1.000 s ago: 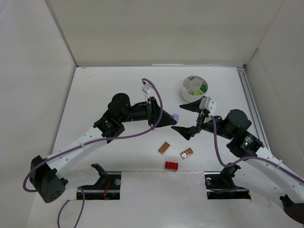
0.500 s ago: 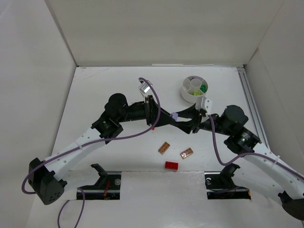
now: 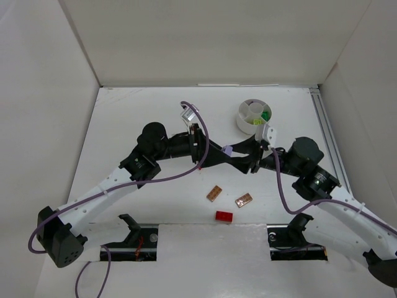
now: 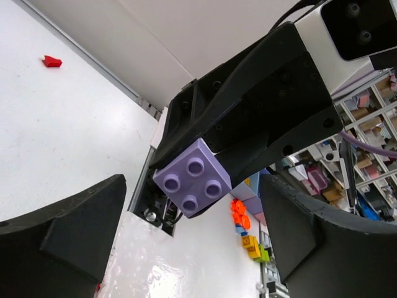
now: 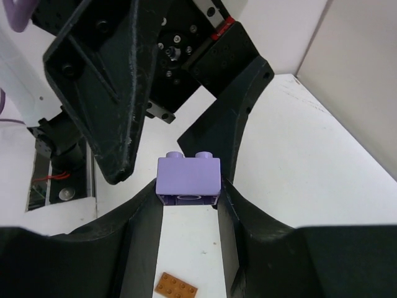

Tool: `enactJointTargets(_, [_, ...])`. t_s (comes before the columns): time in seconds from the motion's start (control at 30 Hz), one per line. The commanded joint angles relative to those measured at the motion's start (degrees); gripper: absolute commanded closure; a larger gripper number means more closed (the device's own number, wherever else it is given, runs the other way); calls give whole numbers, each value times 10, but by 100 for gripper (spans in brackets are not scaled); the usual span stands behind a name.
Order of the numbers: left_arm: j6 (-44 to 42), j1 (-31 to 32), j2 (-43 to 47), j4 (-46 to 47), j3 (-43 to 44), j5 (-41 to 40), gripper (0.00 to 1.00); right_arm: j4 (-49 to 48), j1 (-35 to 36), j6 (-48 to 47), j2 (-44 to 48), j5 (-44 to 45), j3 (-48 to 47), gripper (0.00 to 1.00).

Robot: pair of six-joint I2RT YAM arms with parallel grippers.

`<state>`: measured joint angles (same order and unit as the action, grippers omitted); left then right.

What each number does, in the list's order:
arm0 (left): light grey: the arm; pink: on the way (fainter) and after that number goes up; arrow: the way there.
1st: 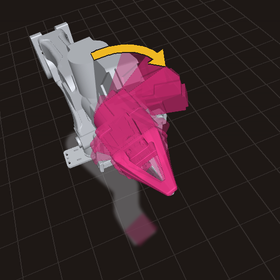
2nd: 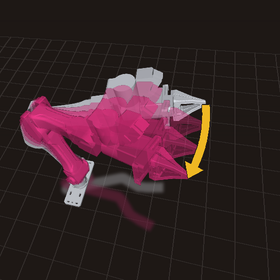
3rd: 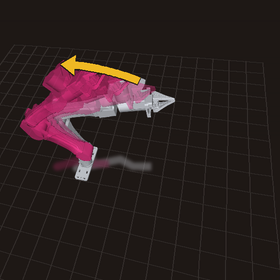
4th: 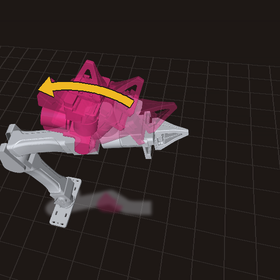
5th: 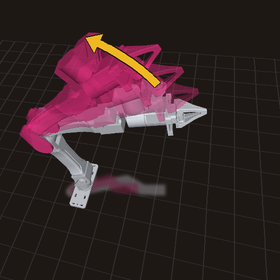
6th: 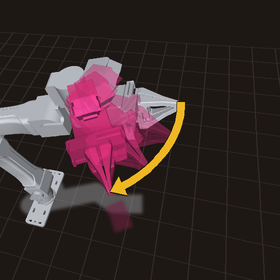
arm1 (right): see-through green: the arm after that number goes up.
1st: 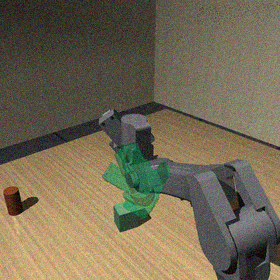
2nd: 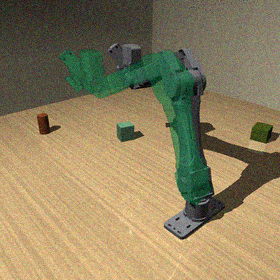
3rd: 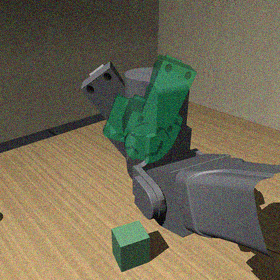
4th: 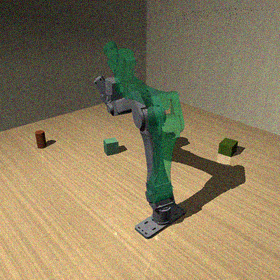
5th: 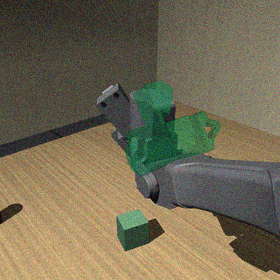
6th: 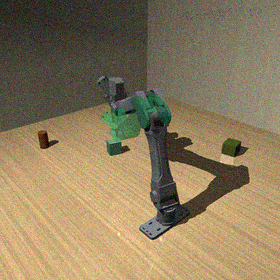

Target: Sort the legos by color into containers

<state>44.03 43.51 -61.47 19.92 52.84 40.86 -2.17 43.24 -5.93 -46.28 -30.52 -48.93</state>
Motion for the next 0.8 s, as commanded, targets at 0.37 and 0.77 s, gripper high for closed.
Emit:
enactJointTargets(0.37, [-17, -86, 24, -108, -12, -124, 0, 35, -6, 43, -85, 263, -54, 89])
enactJointTargets(0.77, [-78, -286, -71, -161, -55, -118, 0, 125, -218, 55, -355, 311, -250, 89])
